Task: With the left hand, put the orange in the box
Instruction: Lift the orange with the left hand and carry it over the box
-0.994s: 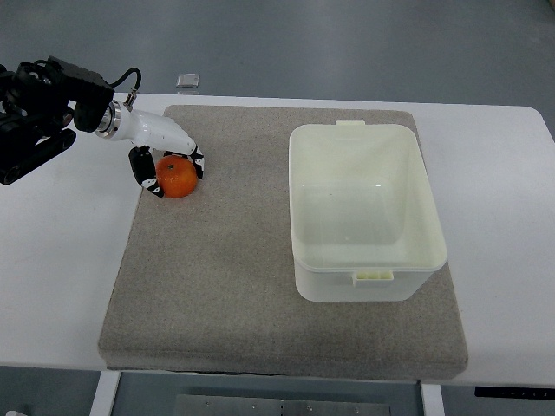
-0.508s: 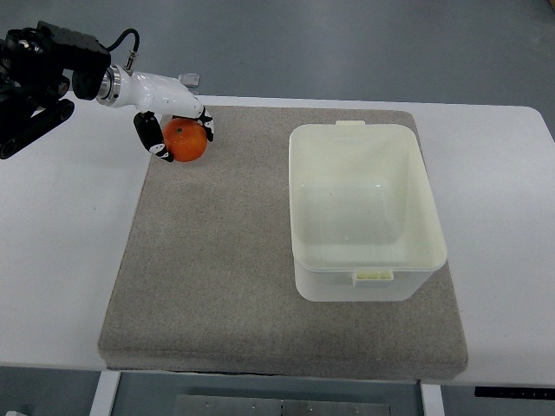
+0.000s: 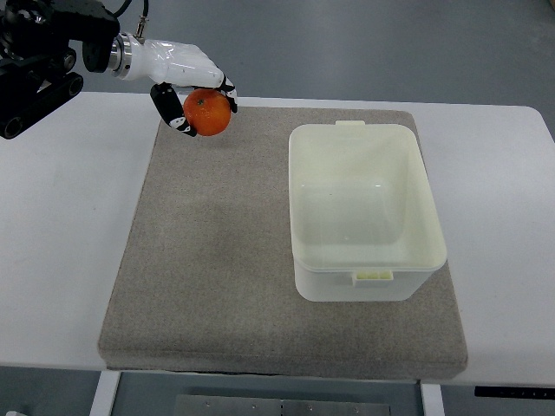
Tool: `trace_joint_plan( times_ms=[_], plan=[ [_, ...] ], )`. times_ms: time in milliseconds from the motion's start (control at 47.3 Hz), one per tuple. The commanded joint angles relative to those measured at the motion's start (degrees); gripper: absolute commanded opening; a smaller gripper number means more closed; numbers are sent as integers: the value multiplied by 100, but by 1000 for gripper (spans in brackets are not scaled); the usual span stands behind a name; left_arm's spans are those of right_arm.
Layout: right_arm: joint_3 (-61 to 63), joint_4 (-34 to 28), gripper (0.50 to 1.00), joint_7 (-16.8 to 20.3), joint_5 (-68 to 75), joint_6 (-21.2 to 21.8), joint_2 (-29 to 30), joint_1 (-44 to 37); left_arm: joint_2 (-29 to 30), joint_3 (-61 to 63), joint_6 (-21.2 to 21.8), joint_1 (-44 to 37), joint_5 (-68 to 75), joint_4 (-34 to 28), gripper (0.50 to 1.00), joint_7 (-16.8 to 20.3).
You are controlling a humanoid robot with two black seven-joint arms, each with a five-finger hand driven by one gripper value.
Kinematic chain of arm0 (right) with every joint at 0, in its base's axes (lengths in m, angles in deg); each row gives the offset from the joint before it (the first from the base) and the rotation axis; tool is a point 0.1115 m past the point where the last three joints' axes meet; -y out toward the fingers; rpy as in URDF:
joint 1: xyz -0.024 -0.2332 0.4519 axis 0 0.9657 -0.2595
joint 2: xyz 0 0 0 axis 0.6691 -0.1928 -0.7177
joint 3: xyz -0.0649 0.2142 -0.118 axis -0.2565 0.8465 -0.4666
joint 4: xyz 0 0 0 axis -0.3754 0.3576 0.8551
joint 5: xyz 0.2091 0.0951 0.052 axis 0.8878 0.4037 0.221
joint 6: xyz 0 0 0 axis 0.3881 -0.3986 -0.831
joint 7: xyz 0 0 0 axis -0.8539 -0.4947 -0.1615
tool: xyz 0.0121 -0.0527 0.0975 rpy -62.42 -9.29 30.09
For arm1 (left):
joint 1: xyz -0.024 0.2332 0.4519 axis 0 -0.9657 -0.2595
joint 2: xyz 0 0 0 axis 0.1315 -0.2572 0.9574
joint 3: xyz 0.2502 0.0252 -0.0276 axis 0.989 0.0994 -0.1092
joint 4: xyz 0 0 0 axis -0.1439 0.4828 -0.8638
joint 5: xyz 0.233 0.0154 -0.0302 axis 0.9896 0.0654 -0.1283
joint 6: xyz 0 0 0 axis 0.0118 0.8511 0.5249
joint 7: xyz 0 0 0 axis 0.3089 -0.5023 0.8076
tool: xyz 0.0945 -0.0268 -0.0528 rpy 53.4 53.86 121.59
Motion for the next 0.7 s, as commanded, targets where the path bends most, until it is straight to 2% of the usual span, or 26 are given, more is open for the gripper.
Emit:
trace_joint_plan(
  times_ms=[0,317,677],
  plan=[
    [0,0,926,0,-9,0,0,1,-9,-134,0,111,-79,53,500,0],
    [0,0,926,0,0,0,0,1,-35,-416,0,419,-97,835,500,0],
    [0,0,926,0,0,0,0,1,-448,-548,-1,401,-79,1547,500,0]
  ],
)
